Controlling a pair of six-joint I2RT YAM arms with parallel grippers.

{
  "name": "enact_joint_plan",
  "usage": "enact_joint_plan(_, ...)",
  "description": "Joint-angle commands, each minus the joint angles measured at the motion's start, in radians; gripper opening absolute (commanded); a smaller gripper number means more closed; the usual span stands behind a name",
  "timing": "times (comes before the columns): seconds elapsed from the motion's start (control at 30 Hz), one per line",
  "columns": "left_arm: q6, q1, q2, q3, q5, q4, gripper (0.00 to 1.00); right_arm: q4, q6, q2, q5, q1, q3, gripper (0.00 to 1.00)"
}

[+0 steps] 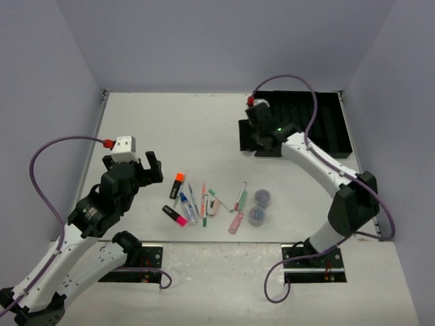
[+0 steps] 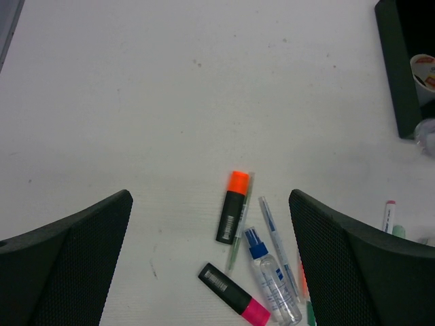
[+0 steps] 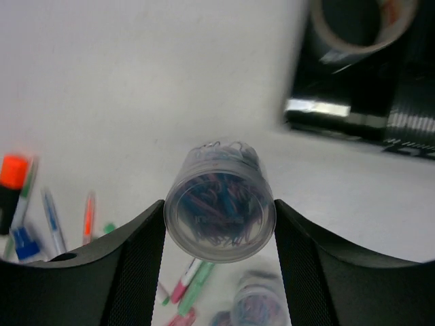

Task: Sort the stationery into containers
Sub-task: Pick up the stationery from the center of the board, then place the stationery in the storage box.

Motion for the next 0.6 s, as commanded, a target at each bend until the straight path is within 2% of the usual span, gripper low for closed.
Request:
enact_joint_plan(0.0,0.030,0.007,-0.012,-0.011,0.010,0.043,1.00,-0.018,-0.033,-0.062,0.078,-0.205,0.129,0.31)
enact_joint_plan(0.13,0.030,0.005,-0.025,-0.011,0.018,0.043,1.00,-0.018,-0.012,0.054,0.133,-0.401,0.261,0.31)
enact_joint_plan(0.3,0.033,0.005,-0.044,-0.015,0.037,0.052,1.00,-0.018,-0.030,0.270,0.252,-0.547,0.469,0.30)
enact_joint_plan(0.57,0.040,-0.007,-0.046,-0.018,0.064,0.060,1.00,0.020,-0.191,0.460,0.440,-0.579,0.654,0.30)
